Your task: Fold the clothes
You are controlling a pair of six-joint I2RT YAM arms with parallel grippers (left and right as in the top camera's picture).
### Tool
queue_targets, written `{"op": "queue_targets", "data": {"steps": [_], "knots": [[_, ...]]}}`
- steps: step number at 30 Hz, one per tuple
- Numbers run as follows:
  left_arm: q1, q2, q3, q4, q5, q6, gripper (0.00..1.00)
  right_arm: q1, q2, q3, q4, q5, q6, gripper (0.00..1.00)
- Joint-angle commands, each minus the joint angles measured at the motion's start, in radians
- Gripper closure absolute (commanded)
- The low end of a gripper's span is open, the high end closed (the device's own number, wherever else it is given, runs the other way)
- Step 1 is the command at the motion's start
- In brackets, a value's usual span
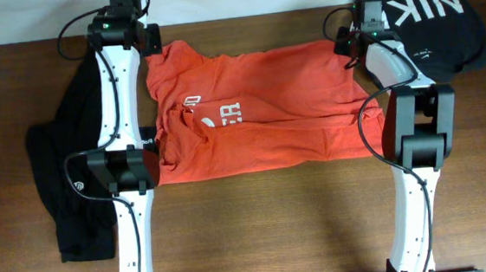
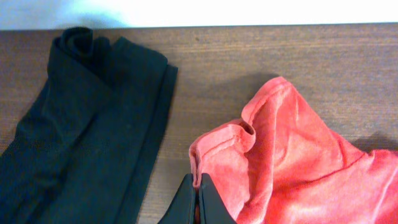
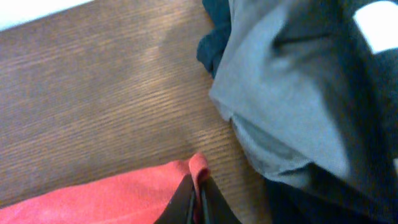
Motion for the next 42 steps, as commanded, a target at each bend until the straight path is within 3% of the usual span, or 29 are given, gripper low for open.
{"op": "queue_targets", "data": {"steps": [1,11,21,30,34,42], "knots": [[0.002,-0.056,0.013,0.018,-0.006,-0.003,0.99,-0.008,-0.026,0.13,-0.079,0.009,0.006,0.96],[0.017,-0.181,0.013,-0.052,0.027,-0.002,0.99,-0.01,-0.04,0.728,-0.766,-0.048,-0.077,0.96],[0.081,-0.232,0.008,-0.298,0.027,0.002,1.0,-0.094,-0.039,0.806,-1.236,-0.177,-0.092,0.96],[0.08,-0.232,-0.025,-0.405,0.031,0.032,0.99,-0.145,-0.039,0.756,-1.272,-0.255,-0.101,0.96],[0.08,-0.231,-0.085,-0.405,0.107,0.054,0.99,-0.147,-0.039,0.671,-1.272,-0.255,-0.121,0.96],[0.071,-0.231,-0.209,-0.405,0.12,0.112,0.99,-0.175,-0.039,0.508,-1.272,-0.224,-0.134,0.96]]}}
